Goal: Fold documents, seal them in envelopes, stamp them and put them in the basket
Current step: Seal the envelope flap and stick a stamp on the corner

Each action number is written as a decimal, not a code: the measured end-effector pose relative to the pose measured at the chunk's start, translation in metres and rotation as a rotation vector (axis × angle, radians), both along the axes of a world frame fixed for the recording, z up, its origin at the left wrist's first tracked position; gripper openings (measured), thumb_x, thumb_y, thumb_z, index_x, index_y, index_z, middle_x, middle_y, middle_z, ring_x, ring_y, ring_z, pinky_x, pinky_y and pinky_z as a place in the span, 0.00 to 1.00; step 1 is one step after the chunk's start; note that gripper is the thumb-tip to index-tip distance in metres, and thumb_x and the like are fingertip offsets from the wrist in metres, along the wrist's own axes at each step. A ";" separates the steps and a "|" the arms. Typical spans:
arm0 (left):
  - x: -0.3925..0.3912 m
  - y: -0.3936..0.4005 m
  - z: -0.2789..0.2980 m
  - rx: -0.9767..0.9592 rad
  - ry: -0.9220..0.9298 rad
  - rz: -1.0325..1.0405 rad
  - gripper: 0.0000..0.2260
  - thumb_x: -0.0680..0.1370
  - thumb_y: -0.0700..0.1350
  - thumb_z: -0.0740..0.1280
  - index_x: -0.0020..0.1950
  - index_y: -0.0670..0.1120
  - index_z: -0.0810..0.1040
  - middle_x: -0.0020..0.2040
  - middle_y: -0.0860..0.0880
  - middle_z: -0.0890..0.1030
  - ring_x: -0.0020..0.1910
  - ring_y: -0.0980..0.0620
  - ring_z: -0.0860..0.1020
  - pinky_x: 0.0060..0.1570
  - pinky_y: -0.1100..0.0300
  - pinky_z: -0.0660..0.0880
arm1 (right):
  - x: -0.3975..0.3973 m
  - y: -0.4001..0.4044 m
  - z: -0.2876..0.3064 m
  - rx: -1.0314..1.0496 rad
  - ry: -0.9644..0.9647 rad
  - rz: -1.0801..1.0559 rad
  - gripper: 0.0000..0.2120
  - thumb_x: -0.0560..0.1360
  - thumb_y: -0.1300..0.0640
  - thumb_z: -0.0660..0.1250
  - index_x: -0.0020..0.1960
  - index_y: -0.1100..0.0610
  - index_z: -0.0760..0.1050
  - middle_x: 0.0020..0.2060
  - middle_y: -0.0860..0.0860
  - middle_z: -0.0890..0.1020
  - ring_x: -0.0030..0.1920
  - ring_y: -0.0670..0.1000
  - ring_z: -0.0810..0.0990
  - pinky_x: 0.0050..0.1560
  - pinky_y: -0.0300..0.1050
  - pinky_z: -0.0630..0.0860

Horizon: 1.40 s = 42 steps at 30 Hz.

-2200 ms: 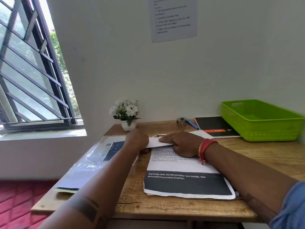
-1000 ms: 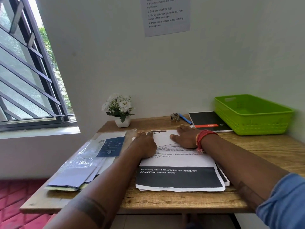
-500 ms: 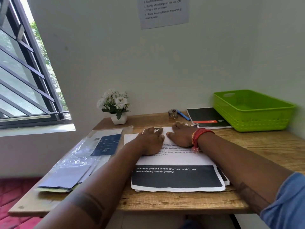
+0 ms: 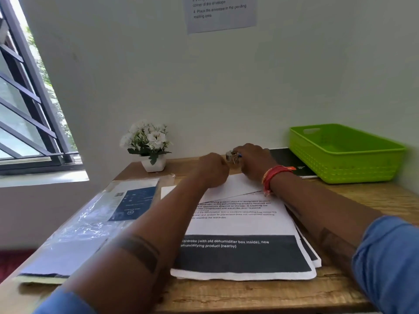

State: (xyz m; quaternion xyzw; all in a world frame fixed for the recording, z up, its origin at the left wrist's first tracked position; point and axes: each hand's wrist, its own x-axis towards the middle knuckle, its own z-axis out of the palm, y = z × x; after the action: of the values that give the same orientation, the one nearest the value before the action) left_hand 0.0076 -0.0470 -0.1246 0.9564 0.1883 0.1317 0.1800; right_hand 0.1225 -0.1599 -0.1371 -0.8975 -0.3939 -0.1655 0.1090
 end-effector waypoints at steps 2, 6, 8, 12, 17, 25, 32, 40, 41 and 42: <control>0.013 0.000 -0.008 -0.118 -0.100 0.023 0.09 0.77 0.45 0.65 0.51 0.46 0.85 0.48 0.45 0.85 0.48 0.46 0.82 0.50 0.52 0.79 | 0.020 0.006 -0.004 -0.023 -0.022 -0.022 0.20 0.73 0.59 0.62 0.64 0.48 0.74 0.59 0.54 0.78 0.58 0.61 0.77 0.56 0.56 0.73; 0.027 0.004 -0.024 -0.234 -0.190 0.027 0.11 0.73 0.49 0.65 0.44 0.46 0.84 0.42 0.45 0.85 0.46 0.42 0.83 0.52 0.47 0.80 | 0.057 0.022 -0.016 -0.084 -0.016 0.007 0.26 0.74 0.57 0.64 0.70 0.41 0.70 0.63 0.52 0.78 0.60 0.60 0.77 0.56 0.54 0.75; 0.030 0.008 -0.026 -0.318 -0.225 0.007 0.11 0.71 0.50 0.65 0.43 0.46 0.84 0.40 0.45 0.85 0.45 0.42 0.84 0.52 0.46 0.81 | 0.067 0.028 -0.020 -0.092 -0.014 0.018 0.26 0.75 0.60 0.64 0.70 0.42 0.71 0.64 0.52 0.77 0.61 0.60 0.76 0.56 0.53 0.74; 0.031 0.010 -0.029 -0.233 -0.267 -0.008 0.08 0.78 0.44 0.63 0.47 0.47 0.83 0.43 0.48 0.85 0.46 0.47 0.83 0.52 0.52 0.79 | 0.079 0.036 -0.027 0.007 0.006 0.033 0.14 0.77 0.59 0.64 0.61 0.50 0.76 0.57 0.56 0.79 0.58 0.61 0.75 0.55 0.53 0.75; 0.035 0.018 -0.030 -0.169 -0.394 0.000 0.07 0.78 0.45 0.66 0.54 0.49 0.82 0.48 0.52 0.83 0.48 0.53 0.80 0.49 0.60 0.72 | 0.070 0.027 -0.021 0.236 0.182 0.151 0.07 0.78 0.54 0.65 0.53 0.55 0.80 0.51 0.54 0.82 0.52 0.56 0.77 0.52 0.47 0.72; 0.024 0.023 -0.027 -0.197 -0.630 -0.034 0.21 0.79 0.51 0.70 0.71 0.54 0.73 0.64 0.52 0.73 0.60 0.57 0.74 0.57 0.64 0.68 | 0.021 0.012 -0.002 0.495 0.455 0.377 0.10 0.79 0.47 0.66 0.45 0.51 0.81 0.36 0.42 0.83 0.34 0.37 0.76 0.39 0.36 0.69; 0.016 0.025 -0.026 -0.367 -0.583 -0.041 0.06 0.78 0.46 0.70 0.54 0.54 0.83 0.50 0.57 0.84 0.48 0.55 0.80 0.50 0.58 0.75 | 0.020 -0.001 -0.004 0.571 0.521 0.458 0.06 0.80 0.54 0.66 0.50 0.53 0.82 0.43 0.47 0.85 0.43 0.42 0.79 0.45 0.37 0.73; 0.014 0.027 -0.026 -0.377 -0.534 -0.097 0.03 0.76 0.49 0.74 0.49 0.54 0.84 0.48 0.54 0.83 0.36 0.57 0.75 0.42 0.59 0.70 | 0.021 -0.009 -0.003 0.667 0.596 0.471 0.07 0.80 0.58 0.68 0.55 0.56 0.82 0.43 0.46 0.84 0.39 0.34 0.78 0.40 0.26 0.71; 0.014 0.028 -0.027 -0.380 -0.515 -0.106 0.03 0.76 0.49 0.74 0.49 0.54 0.84 0.47 0.53 0.83 0.34 0.59 0.74 0.41 0.60 0.69 | 0.021 -0.009 -0.003 0.667 0.601 0.470 0.07 0.80 0.57 0.68 0.56 0.56 0.82 0.41 0.45 0.83 0.37 0.34 0.78 0.39 0.27 0.71; 0.013 0.028 -0.027 -0.387 -0.493 -0.119 0.03 0.76 0.49 0.74 0.49 0.54 0.84 0.45 0.54 0.84 0.33 0.59 0.73 0.41 0.60 0.70 | 0.021 -0.009 -0.003 0.664 0.606 0.468 0.08 0.80 0.56 0.67 0.56 0.55 0.82 0.40 0.44 0.82 0.36 0.34 0.77 0.38 0.28 0.71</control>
State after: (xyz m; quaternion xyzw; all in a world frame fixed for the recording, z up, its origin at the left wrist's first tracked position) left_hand 0.0206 -0.0189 -0.1515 0.8532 0.1042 0.3105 0.4060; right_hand 0.1432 -0.1687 -0.1399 -0.7098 -0.4614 0.0149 0.5320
